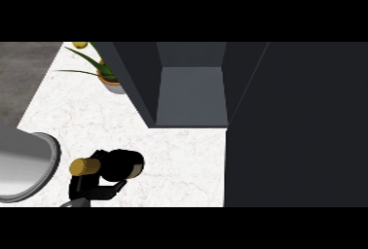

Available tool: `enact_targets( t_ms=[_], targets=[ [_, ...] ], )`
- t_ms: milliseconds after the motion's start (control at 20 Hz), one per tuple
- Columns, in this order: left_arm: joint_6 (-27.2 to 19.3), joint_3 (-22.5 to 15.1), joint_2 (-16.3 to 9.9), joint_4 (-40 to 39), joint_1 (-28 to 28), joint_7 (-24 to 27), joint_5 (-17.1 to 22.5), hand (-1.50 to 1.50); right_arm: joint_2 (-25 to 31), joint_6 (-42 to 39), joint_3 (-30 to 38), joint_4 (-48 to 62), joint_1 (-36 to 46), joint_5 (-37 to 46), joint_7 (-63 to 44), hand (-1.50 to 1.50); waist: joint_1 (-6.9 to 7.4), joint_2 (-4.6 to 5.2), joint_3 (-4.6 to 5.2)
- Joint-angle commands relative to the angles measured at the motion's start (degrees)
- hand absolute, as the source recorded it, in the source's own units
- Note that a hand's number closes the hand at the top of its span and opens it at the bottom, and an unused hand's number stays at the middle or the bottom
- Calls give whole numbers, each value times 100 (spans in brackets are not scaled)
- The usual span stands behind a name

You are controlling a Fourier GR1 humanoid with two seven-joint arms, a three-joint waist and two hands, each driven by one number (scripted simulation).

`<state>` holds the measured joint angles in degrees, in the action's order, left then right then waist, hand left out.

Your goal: Pick up the wine, place it into the cabinet and close the cabinet

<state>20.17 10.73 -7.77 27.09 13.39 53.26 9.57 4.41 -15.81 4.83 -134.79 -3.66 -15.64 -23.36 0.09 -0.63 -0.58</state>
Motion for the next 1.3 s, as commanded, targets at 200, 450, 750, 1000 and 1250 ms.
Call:
enact_targets(
  t_ms=[200, 450, 750, 1000, 1250],
  targets=[
    [525, -336, 294, 1168, -1411, 149, 149, 150, -3, -91, 102, 72, -111, 55, 203, -150, 81, 35, 48],
    [528, -741, 529, 2635, -2119, -287, 312, 150, -46, 71, -72, -58, 64, 177, -30, -150, 72, 39, 50],
    [131, -1051, 607, 4594, -2774, -1518, 721, 150, -67, -29, -67, 305, 155, 151, 169, -150, 20, 56, 55],
    [-330, -1554, 712, 6524, -3425, -2757, 996, 150, 8, -137, 139, 163, -22, -164, 174, -150, 20, 51, 52],
    [-1156, -2073, 775, 7286, -3177, -3333, 1144, 150, -143, -54, -98, -22, -141, 31, 156, -150, -4, 53, 54]
  ],
)
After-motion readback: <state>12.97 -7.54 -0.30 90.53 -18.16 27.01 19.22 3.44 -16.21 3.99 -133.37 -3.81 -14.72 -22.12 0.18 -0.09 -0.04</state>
